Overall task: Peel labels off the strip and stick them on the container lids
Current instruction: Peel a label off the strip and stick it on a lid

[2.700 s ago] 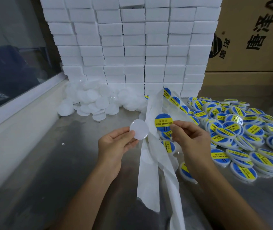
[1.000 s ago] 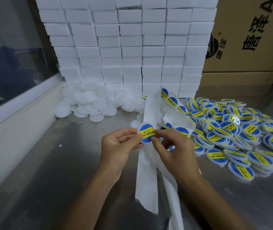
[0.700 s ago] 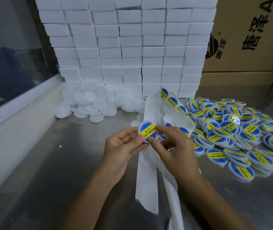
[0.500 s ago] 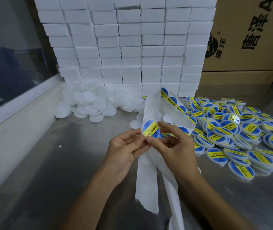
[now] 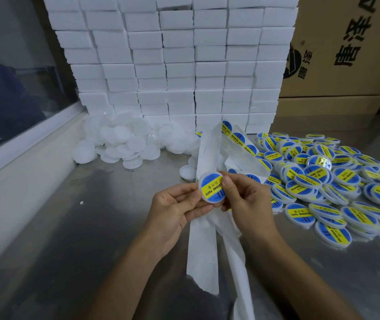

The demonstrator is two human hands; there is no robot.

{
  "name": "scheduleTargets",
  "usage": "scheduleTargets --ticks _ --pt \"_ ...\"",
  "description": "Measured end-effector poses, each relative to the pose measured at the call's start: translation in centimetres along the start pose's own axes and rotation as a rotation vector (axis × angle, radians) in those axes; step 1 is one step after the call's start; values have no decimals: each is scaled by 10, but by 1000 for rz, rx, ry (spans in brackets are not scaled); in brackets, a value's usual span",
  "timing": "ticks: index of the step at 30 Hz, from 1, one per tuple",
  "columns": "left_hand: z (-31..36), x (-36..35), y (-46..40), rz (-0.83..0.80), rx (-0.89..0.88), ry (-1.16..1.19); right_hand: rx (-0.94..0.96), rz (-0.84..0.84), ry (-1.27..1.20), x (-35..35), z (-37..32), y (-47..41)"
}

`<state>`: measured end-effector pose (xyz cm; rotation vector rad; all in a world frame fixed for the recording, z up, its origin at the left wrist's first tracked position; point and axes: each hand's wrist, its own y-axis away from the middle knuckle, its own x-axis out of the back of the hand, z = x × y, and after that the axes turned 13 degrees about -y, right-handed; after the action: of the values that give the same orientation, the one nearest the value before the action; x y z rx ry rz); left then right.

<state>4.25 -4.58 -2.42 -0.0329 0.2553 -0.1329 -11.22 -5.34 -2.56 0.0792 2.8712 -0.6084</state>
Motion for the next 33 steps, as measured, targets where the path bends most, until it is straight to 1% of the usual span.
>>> scheduleTargets --ticks 3,5,10,13,17,20,24,27,30,33 --pt "-1 0 -1 22 -4 26 -56 -44 62 -2 0 4" --pt "-1 1 -1 23 -11 15 -81 -43 43 -4 0 5" --pt "-1 3 0 -52 -45 -62 -31 -11 -37 2 -3 0" --pt "0 1 1 -51 -54 -80 4 -9 -40 1 -4 0" --pt "-2 -2 1 -6 -60 -89 -14 18 31 2 -4 1" --pt "-3 -2 2 -22 -87 -150 -26 44 173 2 -3 3" --pt "-2 1 1 -38 -88 -260 2 56 152 8 -2 -1" --pt "1 4 2 -8 -93 -272 1 30 166 7 0 -1" --pt "3 3 0 61 -95 -225 7 -4 144 5 2 0" --pt "2 3 -2 123 -73 -199 -1 -75 58 5 -1 1"
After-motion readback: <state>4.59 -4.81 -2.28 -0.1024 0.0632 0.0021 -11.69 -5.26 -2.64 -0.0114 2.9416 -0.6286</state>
